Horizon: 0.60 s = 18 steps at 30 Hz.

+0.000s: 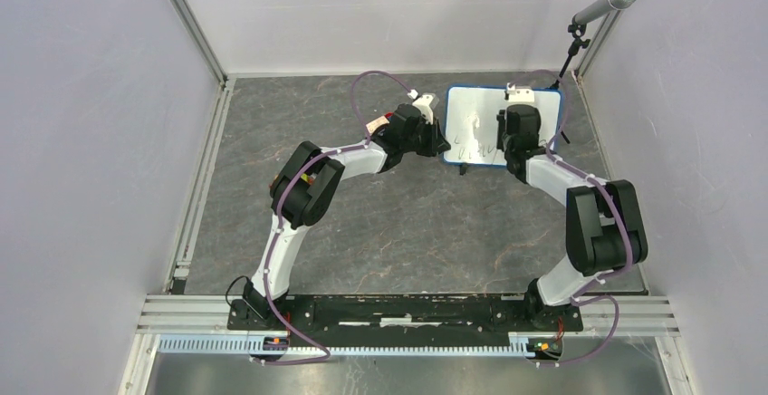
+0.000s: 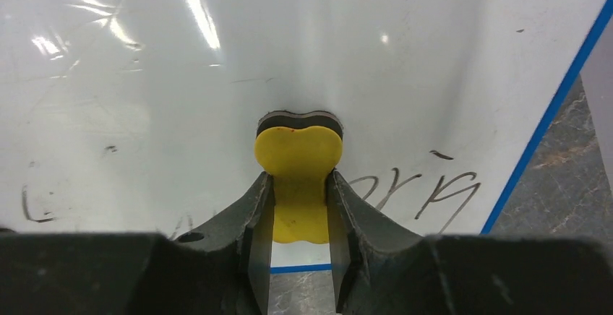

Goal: Erase the whiteboard

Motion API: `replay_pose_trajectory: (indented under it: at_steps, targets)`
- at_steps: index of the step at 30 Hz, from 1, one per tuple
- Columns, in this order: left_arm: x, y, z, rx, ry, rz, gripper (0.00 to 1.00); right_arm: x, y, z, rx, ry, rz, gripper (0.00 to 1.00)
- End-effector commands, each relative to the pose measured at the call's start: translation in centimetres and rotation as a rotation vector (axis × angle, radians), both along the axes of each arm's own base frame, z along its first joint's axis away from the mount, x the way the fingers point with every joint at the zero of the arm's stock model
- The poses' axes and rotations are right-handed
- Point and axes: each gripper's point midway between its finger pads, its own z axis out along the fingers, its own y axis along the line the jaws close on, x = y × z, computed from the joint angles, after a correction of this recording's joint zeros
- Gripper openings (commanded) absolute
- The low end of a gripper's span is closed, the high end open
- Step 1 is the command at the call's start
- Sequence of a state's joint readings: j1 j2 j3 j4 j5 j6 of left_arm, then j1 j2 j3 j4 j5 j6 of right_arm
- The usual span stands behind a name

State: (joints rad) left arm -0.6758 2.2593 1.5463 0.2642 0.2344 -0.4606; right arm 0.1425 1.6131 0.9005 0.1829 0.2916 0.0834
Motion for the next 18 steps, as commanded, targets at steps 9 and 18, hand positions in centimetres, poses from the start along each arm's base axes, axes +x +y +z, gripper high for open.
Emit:
replay_pose_trajectory:
  at_steps: [9, 18]
  targets:
    - [-0.1, 2.7, -3.9, 0.152, 0.030, 0.043, 0.02, 3.5, 15.6, 0.8, 0.100, -0.035, 0.247, 0.35]
    - [0.0, 2.6, -4.1, 0.157, 0.037, 0.042, 0.02, 3.0, 8.0, 0.0, 0.063, -0.014, 0.050, 0.34]
